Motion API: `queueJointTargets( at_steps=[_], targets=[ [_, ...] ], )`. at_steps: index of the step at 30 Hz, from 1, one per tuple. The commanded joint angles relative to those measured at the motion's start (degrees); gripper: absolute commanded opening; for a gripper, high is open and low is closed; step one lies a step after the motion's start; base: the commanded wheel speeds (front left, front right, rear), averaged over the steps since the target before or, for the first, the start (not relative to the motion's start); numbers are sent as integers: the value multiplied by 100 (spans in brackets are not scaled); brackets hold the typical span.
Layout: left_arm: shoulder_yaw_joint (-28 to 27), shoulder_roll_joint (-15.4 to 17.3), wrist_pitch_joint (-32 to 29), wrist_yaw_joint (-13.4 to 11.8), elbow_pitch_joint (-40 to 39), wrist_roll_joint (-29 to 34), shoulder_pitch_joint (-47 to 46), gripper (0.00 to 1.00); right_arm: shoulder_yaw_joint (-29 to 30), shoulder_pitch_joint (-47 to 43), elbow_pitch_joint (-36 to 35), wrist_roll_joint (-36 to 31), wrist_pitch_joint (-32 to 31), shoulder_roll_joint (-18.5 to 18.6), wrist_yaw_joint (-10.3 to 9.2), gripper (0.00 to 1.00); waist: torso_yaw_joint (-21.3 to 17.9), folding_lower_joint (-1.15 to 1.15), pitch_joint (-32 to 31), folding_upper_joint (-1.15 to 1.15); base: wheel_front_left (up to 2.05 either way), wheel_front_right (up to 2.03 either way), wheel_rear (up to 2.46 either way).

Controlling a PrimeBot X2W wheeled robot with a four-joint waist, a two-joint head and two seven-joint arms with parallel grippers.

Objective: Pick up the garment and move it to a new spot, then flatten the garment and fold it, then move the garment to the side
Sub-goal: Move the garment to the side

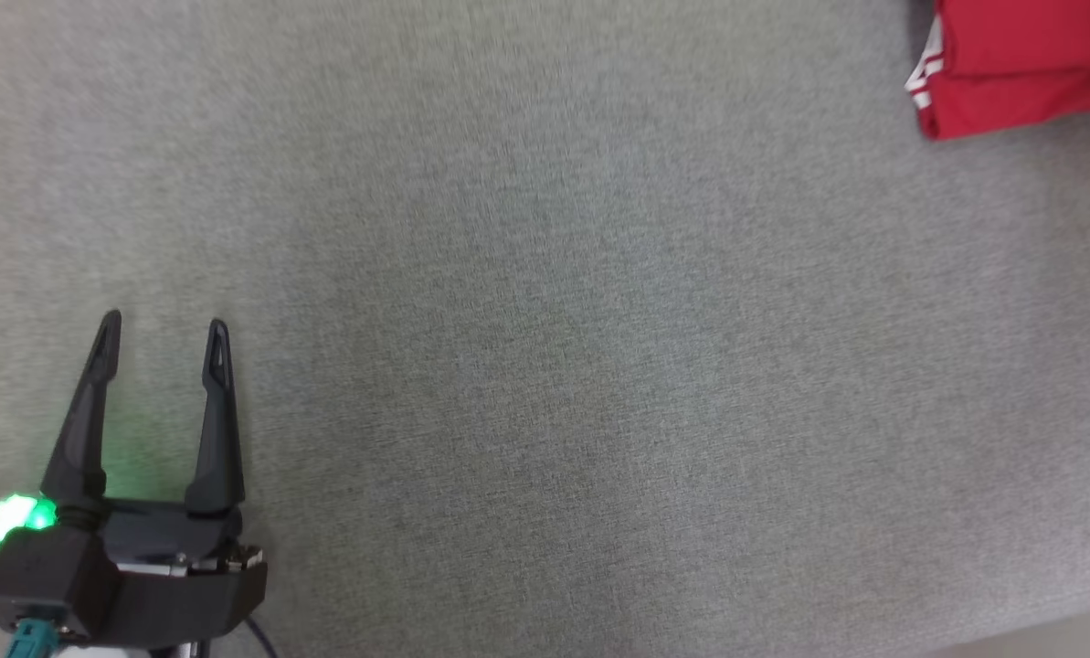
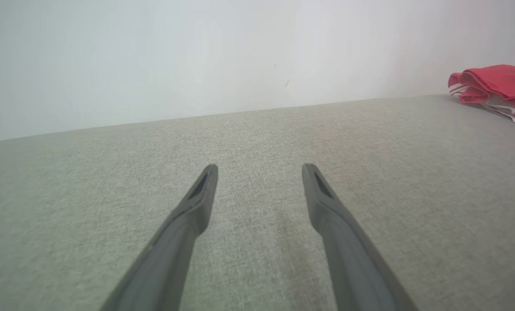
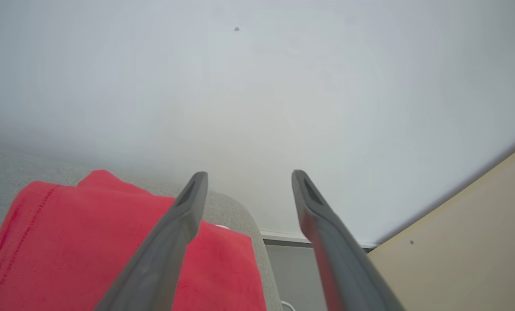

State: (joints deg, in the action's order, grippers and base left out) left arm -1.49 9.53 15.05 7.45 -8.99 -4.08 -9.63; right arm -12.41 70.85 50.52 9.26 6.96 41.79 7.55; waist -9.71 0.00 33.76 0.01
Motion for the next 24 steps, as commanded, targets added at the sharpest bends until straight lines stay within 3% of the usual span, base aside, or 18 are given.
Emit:
queueJointTargets(
  at_steps=[1,12,24],
  targets=[
    [-45,-63,16,-24,59,-86,112,100,-9,-99,-131,38,126,-138,-17,100,67,0,-389,-1,0,0,0],
    [-361,-394,16,-37,574,-220,836,100,107,-1459,-1072,399,629,-1201,-16,100,336,0,-1818,-1,0,0,0],
    [-543,-515,16,-14,944,-232,1309,100,530,-3703,-1983,368,783,-2335,-16,100,528,0,-2713,-1,0,0,0]
  ],
)
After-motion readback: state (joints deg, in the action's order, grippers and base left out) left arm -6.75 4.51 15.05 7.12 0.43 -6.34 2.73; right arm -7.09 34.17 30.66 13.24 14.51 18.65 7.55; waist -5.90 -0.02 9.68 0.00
